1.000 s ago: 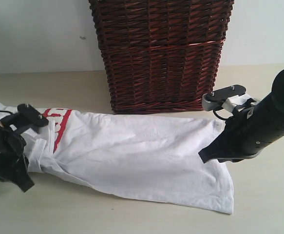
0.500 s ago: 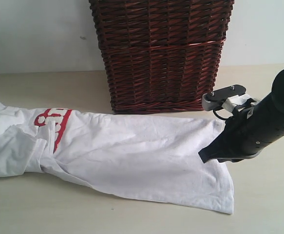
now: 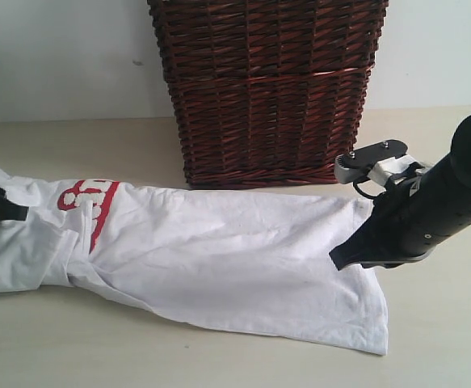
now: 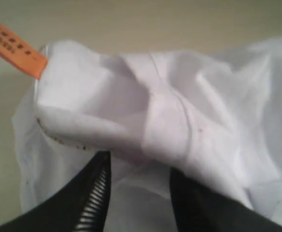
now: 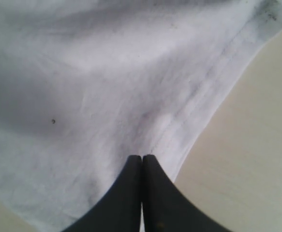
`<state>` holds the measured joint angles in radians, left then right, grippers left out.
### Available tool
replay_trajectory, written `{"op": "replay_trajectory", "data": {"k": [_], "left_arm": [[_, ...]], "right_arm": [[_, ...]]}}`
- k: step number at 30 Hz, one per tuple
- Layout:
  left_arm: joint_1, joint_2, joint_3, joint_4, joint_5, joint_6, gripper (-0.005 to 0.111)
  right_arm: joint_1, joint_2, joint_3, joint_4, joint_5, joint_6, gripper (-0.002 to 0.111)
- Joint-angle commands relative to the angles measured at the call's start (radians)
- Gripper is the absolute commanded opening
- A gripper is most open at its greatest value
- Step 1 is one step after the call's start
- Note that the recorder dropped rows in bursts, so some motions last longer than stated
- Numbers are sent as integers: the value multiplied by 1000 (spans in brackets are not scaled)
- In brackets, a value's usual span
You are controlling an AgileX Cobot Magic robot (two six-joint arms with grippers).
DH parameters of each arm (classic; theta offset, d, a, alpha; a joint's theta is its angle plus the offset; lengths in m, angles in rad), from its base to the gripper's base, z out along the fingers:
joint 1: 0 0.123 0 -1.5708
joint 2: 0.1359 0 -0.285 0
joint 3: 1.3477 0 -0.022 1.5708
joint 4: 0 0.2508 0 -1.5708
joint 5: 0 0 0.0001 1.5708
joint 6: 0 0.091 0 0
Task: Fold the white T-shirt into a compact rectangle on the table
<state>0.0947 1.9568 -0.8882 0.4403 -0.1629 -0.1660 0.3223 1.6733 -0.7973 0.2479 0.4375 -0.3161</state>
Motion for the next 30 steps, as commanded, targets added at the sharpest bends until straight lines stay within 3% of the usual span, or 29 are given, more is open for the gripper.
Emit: {"op": "replay_trajectory", "data": {"k": [1,7,10,12,19,30], "left_arm": [[1,-1,-7,-52,-101,2,40],[1,22,-7,-8,-94,6,36],[1,36,-7,-6,-58,9,18],[1,36,-7,-6,-23,24,0],[1,-19,-7,27,198,144,0],[1,-306,-7,22,453,244,0]], "right_arm": [[3,-9,3,5,-13,-8,0],[3,-9,3,5,-7,-8,0],[3,-9,3,5,-1,-8,0],[3,-9,3,8,-2,-8,0],[3,-9,3,8,0,-8,0],[3,-9,3,8,6,-14,0]]}}
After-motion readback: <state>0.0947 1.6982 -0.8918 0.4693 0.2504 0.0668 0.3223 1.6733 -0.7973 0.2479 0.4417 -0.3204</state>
